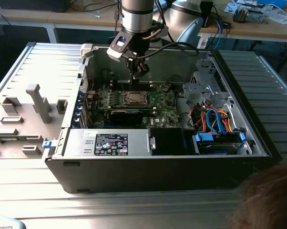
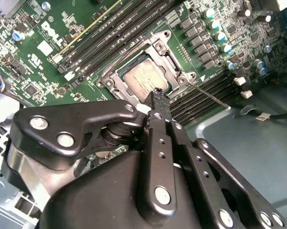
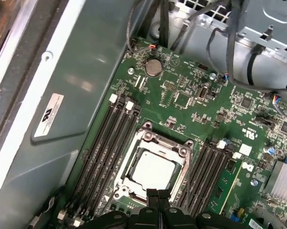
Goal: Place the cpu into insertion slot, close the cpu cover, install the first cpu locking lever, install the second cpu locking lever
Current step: 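Install the first cpu locking lever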
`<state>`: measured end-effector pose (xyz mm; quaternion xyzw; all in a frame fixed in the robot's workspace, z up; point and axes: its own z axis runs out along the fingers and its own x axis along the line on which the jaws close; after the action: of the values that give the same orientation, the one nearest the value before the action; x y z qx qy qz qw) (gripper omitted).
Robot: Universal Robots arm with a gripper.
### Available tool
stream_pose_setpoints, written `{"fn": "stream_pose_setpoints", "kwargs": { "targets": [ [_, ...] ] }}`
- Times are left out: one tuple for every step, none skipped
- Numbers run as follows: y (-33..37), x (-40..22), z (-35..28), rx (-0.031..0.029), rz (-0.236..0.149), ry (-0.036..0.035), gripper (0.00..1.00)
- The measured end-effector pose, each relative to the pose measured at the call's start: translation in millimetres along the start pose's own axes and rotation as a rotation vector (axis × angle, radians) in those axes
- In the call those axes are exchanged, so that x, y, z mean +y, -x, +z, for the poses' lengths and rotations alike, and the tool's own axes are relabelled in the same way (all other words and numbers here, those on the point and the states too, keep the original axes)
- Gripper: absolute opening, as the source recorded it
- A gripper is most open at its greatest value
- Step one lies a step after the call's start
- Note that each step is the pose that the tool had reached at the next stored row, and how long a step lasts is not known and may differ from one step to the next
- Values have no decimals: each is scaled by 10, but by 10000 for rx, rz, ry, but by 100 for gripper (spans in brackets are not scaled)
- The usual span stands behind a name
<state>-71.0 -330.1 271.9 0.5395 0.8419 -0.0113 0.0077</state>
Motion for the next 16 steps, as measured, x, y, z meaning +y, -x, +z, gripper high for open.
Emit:
{"fn": "stream_pose_setpoints", "kwargs": {
  "targets": [
    [0, 0, 0, -2, -116, 3, 11],
    [0, 0, 0, -2, -186, 5, 11],
    [0, 0, 0, -4, -283, 7, 11],
    [0, 0, 0, -5, -418, 11, 11],
    [0, 0, 0, -6, -497, 12, 11],
    [0, 0, 0, -7, -566, 14, 11],
    [0, 0, 0, -7, -649, 16, 11],
    [0, 0, 0, -8, -718, 18, 11],
    [0, 0, 0, -8, -787, 20, 11],
    [0, 0, 0, -10, -863, 22, 11],
    [0, 0, 0, -10, -962, 25, 11],
    [0, 0, 0, -11, -1028, 26, 11],
    [0, 0, 0, -12, -1094, 28, 11],
    [0, 0, 0, -13, -1162, 29, 11],
    [0, 0, 0, -13, -1219, 31, 11],
    [0, 0, 0, -14, -1299, 33, 11]
  ]
}}
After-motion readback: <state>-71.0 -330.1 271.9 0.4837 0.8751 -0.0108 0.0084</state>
